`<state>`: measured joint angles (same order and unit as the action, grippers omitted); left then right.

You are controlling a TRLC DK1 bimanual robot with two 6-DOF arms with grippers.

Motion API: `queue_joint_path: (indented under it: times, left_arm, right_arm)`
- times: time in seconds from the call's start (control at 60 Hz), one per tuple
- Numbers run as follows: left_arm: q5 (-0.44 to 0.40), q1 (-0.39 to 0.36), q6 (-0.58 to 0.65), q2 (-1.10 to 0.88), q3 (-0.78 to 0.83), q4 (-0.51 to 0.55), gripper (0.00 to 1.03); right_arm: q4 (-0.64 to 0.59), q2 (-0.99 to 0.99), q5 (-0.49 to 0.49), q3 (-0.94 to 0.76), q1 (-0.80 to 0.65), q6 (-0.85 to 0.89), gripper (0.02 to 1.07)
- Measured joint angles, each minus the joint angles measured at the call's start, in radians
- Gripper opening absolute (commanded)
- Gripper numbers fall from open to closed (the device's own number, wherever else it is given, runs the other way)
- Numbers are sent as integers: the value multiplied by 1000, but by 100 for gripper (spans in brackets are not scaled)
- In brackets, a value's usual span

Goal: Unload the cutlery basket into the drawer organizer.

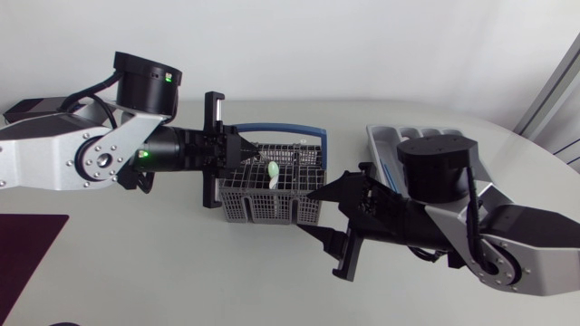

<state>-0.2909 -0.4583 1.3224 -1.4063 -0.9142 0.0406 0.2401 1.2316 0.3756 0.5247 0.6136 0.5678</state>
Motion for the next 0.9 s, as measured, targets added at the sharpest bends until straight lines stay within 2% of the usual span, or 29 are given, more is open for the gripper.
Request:
queue_joint_path:
  times: [0.4,0.617,0.75,0.9]
  left_arm:
    - [0,0,-33,67,-16,15,10]
    - [0,0,-52,135,-16,61,10]
    - [0,-3,-103,169,-17,85,10]
    - [42,-43,-220,195,-18,98,10]
  right_arm:
    - [-2,-10,-14,6,13,-16,71]
    - [-5,-39,-24,6,14,-22,71]
    - [-11,-73,-41,6,14,-26,71]
    - [-28,-143,-98,4,34,-49,71]
